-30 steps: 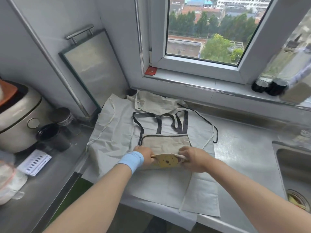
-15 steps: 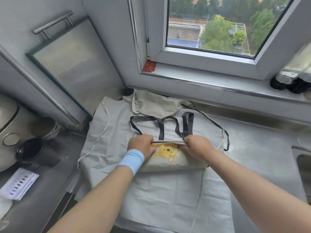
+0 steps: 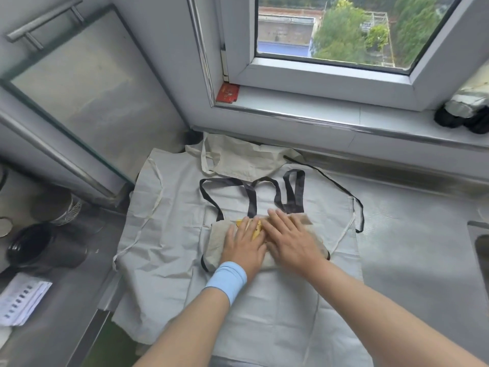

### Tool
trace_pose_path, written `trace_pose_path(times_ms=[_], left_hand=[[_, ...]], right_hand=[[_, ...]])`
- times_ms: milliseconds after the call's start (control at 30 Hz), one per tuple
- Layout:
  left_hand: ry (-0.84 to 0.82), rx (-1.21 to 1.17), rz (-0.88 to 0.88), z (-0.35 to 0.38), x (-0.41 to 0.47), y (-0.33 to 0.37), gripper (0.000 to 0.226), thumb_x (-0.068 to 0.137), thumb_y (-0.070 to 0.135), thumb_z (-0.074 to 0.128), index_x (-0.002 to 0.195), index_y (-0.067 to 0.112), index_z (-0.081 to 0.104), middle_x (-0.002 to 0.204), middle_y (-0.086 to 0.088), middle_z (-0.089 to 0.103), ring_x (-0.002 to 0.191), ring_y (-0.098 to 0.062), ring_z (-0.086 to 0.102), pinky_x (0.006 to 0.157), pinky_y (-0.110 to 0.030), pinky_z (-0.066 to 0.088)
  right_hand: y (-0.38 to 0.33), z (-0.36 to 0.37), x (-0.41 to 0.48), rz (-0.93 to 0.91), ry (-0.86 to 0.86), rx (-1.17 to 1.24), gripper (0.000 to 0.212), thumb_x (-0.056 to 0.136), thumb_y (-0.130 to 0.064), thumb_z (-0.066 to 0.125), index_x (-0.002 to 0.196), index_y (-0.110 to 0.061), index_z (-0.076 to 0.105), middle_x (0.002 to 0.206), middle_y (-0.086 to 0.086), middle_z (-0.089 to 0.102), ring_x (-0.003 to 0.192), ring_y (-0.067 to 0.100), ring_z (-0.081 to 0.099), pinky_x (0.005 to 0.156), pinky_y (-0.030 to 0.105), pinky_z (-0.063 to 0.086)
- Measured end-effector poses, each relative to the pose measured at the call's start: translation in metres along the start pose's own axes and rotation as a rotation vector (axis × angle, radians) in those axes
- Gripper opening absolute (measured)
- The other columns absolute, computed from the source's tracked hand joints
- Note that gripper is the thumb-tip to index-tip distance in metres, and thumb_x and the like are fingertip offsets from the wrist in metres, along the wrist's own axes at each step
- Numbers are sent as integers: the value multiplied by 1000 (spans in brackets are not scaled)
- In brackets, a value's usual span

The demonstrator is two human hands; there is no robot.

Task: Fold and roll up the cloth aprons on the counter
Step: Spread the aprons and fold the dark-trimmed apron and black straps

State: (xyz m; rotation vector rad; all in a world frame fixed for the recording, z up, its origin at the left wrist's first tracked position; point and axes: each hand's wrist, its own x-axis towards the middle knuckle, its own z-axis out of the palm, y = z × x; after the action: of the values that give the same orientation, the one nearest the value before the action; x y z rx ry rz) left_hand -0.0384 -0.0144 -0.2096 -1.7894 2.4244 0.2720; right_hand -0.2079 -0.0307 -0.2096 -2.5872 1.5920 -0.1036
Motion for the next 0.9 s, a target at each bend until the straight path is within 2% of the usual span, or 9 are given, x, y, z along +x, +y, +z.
trace_pose_path(times_ms=[100,200,333,400,467,533,667,800,900], left_hand=[[-46,20,-18,0,-5,-10,62,92,47,7,151,35,20,162,6,7,150,-20,7,114,-52,-4],[-98,21,-18,4,-10,-28,68,87,44,-6,154,33,6,161,5,-7,149,-21,-7,116,-45,-13],[-36,56,-59,-7,-18,-41,57,91,46,23,137,29,52,147,-8,46,137,-30,42,111,-45,32],[37,48,-82,-21,-24,-38,45,84,41,32,118,35,62,130,-2,60,120,-27,56,97,-41,43],[107,61,-89,-27,-33,-39,32,77,21,39,97,37,58,111,3,59,105,-24,55,85,-37,38],[73,20,-127,-27,-38,-47,28,76,6,49,87,31,56,98,0,55,95,-26,53,78,-36,39],[55,89,-111,-30,-40,-55,30,58,10,76,74,28,59,82,1,56,78,-25,56,72,-33,45],[3,49,66,-39,-39,-27,17,80,35,56,95,29,59,105,3,52,104,-22,47,93,-37,34],[-150,-5,13,-36,-41,-28,46,74,65,53,105,32,50,111,6,46,109,-18,40,92,-38,37]], right_hand=[[12,7,-8,21,-134,93,62,96,-48,27,154,-27,28,162,5,22,150,22,19,119,39,10],[18,2,-8,7,-177,130,65,93,-41,18,157,-30,18,164,-1,7,152,16,3,123,36,3],[16,-7,-11,4,-148,184,67,89,-35,33,154,-25,25,164,3,13,152,19,9,122,41,14],[13,-14,-12,-38,-77,150,54,83,-23,55,136,-25,45,155,10,33,142,30,32,113,46,30],[12,-17,-13,-90,-20,73,44,72,-11,67,111,-26,55,130,9,51,114,33,52,90,44,45],[13,-18,-17,-137,-14,53,33,70,-9,75,96,-26,61,104,6,58,89,29,58,66,37,46],[17,-25,-30,-159,8,99,10,80,-23,68,89,-21,63,87,1,56,76,24,57,58,31,37],[12,-36,-36,-134,-148,16,39,75,-54,56,98,-24,60,99,-2,55,91,19,52,69,36,48],[13,-40,-34,-97,-196,19,31,85,-47,54,99,-21,64,102,-1,57,97,22,56,69,37,49]])
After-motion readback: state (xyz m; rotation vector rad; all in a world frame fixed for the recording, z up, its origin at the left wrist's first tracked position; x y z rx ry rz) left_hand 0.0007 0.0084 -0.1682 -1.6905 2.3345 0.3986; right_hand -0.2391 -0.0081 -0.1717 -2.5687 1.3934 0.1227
